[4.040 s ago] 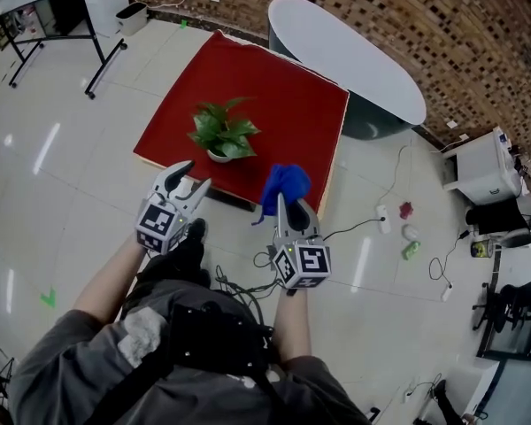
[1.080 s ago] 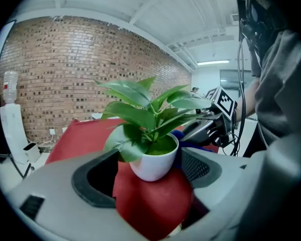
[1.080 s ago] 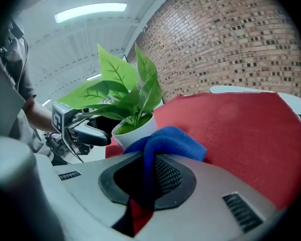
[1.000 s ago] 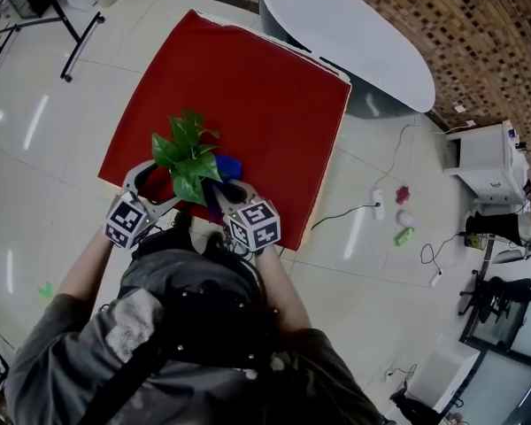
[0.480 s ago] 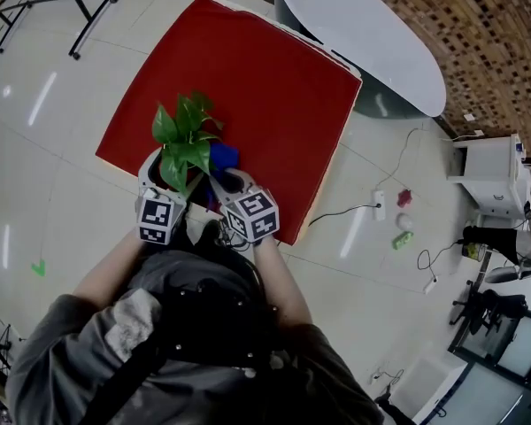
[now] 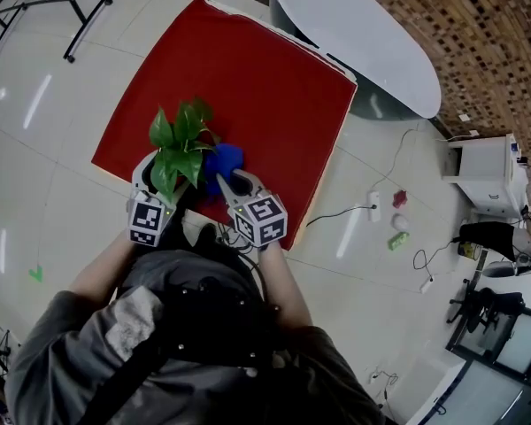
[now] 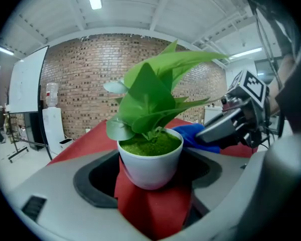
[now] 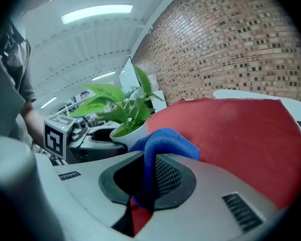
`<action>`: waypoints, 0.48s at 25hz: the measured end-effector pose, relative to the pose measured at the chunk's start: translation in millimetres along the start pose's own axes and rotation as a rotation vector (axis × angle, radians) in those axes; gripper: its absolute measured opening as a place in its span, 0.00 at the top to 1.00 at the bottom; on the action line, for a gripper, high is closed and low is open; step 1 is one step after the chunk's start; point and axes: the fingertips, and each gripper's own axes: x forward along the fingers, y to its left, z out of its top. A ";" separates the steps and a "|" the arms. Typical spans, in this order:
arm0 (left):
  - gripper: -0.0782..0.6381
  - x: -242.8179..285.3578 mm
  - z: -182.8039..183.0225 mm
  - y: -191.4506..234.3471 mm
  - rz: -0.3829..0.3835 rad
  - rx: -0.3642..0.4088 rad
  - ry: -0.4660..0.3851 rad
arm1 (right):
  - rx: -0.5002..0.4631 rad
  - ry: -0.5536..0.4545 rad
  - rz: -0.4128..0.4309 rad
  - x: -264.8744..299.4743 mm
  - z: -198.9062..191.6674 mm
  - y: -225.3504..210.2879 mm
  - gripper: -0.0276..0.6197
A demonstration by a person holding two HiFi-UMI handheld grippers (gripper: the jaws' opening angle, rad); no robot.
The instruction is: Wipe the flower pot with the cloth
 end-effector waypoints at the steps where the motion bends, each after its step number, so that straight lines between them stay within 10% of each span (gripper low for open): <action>1: 0.30 -0.6 0.1 1.0 -0.037 0.008 -0.007 | 0.015 -0.020 -0.008 -2.5 7.2 -5.8 0.87; 12: 0.30 5.7 0.8 21.0 -0.419 0.142 -0.013 | 0.067 -0.088 0.105 48.8 46.1 6.1 0.87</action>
